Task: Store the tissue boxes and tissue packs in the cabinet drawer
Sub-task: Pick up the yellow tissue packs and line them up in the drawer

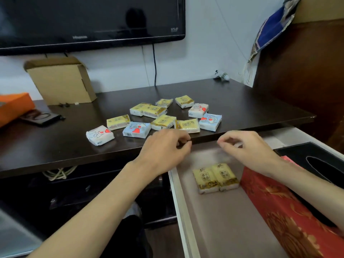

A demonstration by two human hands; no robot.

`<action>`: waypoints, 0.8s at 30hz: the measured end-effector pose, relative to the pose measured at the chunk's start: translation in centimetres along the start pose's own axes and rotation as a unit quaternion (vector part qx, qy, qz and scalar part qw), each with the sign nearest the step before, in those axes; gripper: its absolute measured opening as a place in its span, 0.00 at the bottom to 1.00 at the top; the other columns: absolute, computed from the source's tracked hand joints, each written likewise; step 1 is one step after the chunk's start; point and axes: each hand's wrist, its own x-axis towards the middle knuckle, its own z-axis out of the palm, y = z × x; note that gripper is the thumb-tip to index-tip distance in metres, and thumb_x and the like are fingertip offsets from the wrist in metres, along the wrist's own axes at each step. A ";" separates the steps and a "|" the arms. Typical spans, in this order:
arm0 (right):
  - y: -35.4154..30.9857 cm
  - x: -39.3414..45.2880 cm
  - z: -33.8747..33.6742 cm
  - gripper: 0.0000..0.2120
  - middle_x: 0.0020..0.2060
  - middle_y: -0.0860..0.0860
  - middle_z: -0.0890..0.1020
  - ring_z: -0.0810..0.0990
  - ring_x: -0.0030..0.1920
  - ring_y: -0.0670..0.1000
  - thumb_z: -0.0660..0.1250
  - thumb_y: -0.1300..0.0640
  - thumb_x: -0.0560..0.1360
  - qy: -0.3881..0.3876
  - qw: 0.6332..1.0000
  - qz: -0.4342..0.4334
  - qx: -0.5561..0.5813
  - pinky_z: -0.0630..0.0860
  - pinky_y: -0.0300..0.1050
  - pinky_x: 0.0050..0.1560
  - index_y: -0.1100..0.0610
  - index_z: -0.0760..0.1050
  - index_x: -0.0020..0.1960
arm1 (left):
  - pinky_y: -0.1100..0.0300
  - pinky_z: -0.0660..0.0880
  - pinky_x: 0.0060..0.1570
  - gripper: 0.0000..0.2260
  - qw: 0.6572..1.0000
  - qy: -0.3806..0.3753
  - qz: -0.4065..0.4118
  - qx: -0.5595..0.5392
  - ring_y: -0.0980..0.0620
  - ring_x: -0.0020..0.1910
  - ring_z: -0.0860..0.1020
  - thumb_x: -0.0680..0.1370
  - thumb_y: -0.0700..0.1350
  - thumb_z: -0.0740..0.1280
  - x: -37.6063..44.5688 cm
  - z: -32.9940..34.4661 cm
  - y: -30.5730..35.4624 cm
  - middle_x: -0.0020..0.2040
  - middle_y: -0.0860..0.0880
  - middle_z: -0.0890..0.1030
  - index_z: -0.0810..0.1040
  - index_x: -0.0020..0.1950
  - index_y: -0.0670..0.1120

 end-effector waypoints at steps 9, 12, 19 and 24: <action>-7.6 10.7 0.8 0.07 0.48 0.43 0.86 0.83 0.53 0.46 0.69 0.52 0.79 -0.039 0.998 -0.001 0.052 0.76 0.41 0.52 0.50 0.86 0.52 | 0.47 0.77 0.55 0.13 0.984 0.038 -0.174 0.014 0.46 0.54 0.80 0.74 0.49 0.66 6.1 -5.9 -9.6 0.56 0.49 0.84 0.83 0.57 0.53; -8.6 14.8 3.4 0.07 0.49 0.43 0.85 0.81 0.55 0.46 0.69 0.53 0.79 -0.068 0.997 0.009 0.041 0.72 0.36 0.46 0.51 0.85 0.52 | 0.47 0.77 0.57 0.13 0.984 -0.001 -0.177 0.034 0.46 0.56 0.79 0.74 0.41 0.67 8.5 -6.3 -13.6 0.58 0.48 0.83 0.83 0.57 0.50; -10.3 21.9 9.2 0.19 0.56 0.48 0.81 0.79 0.57 0.51 0.73 0.45 0.75 -0.095 0.995 -0.015 -0.031 0.77 0.49 0.58 0.51 0.78 0.63 | 0.55 0.72 0.54 0.15 0.987 -0.065 -0.143 0.041 0.48 0.57 0.76 0.74 0.44 0.75 13.8 -5.1 -19.3 0.64 0.47 0.78 0.81 0.60 0.48; -10.2 23.6 11.3 0.26 0.57 0.46 0.81 0.79 0.57 0.50 0.76 0.42 0.70 -0.131 0.988 -0.021 -0.078 0.76 0.45 0.50 0.48 0.75 0.65 | 0.55 0.66 0.54 0.20 0.983 -0.124 -0.128 0.046 0.46 0.64 0.72 0.70 0.54 0.78 15.5 -4.2 -20.7 0.66 0.48 0.75 0.80 0.59 0.50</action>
